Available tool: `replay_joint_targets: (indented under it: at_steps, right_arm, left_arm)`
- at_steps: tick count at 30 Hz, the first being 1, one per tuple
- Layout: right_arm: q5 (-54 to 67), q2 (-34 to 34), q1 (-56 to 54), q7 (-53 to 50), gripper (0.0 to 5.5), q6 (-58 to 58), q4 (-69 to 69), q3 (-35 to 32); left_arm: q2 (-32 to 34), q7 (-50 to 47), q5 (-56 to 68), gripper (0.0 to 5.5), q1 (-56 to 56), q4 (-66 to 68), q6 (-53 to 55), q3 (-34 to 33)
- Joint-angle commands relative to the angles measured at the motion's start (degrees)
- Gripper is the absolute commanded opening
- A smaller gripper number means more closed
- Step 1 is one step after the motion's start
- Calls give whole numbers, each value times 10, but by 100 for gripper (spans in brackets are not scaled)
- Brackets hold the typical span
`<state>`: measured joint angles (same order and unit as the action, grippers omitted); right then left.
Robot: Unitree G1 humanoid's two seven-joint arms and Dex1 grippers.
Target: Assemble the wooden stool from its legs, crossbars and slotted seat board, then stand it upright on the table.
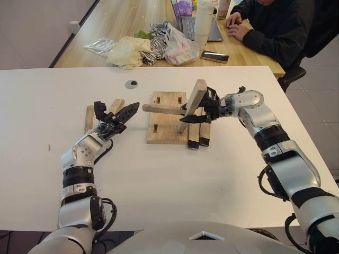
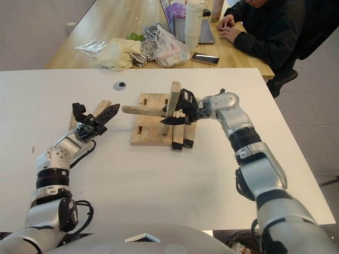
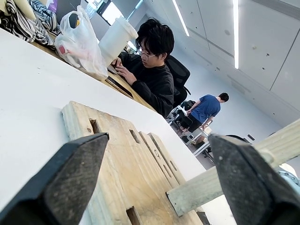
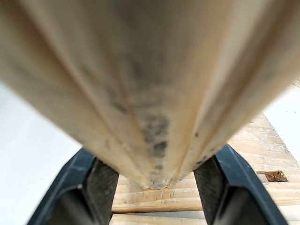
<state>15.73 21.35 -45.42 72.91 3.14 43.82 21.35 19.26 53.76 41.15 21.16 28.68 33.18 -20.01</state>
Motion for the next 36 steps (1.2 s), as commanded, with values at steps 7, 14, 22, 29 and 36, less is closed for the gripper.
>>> replay_joint_targets:
  at_steps: [7,14,22,29,36]
  right_arm:
    - [-128,18,27,-103,325,59,83,-1]
    - [-110,70,91,-113,426,24,-33,-72]
    - [-59,-75,266,-432,426,-295,-364,-155]
    - [-118,-129,301,-513,426,-376,-390,-79]
    - [-94,-125,299,-514,363,-497,-404,-88]
  left_arm:
    - [5,-2,-13,390,22,4,-8,7]
    - [7,-25,-56,390,12,7,-31,35]
    - [14,-160,-313,390,17,95,-222,188]
    - [47,-138,-371,390,21,81,-252,235]
    - [84,-169,-360,390,70,100,-263,185]
